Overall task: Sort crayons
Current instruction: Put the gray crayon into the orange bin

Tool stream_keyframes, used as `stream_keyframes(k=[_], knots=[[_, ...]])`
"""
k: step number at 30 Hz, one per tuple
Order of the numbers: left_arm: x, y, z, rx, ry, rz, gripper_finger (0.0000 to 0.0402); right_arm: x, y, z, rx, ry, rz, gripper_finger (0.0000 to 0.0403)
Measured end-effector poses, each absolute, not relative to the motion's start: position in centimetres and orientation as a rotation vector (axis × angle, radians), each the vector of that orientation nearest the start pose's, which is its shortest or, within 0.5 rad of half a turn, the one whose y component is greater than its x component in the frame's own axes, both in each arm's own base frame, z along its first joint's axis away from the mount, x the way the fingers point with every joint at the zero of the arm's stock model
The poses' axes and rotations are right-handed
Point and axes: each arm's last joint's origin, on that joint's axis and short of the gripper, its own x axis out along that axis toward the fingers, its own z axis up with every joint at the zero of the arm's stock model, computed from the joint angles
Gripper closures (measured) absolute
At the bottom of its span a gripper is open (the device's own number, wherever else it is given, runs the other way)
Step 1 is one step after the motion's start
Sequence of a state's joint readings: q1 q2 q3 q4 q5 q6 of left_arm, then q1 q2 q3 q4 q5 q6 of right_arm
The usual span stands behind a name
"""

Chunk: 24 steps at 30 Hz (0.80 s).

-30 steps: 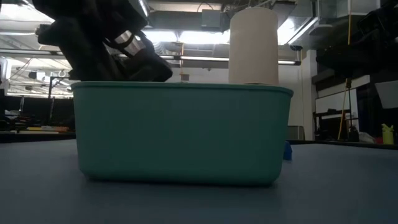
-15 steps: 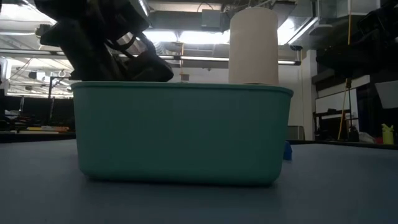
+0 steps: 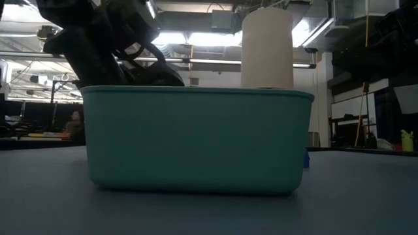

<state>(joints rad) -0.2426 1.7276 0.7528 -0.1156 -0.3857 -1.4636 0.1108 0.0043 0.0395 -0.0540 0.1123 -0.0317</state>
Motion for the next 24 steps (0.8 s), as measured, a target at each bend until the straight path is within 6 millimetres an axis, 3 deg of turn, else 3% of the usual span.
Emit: stream_keyframes(k=[5,15,24], knots=[[28.38,-5.92,10.97,-0.981,0.75,0.832,0.0327,9.5,0.73,17.14,-0.034,0.019,-0.001,0.0278],[28.13,-5.88,10.8,-0.937,0.787,0.831,0.0395,9.5,0.73,17.14,-0.034,0.019,-0.001,0.0279],[28.08,-5.9,10.79,-0.886,0.826,0.802,0.0391,9.5,0.73,17.14,-0.034,0.019,-0.001,0.0278]])
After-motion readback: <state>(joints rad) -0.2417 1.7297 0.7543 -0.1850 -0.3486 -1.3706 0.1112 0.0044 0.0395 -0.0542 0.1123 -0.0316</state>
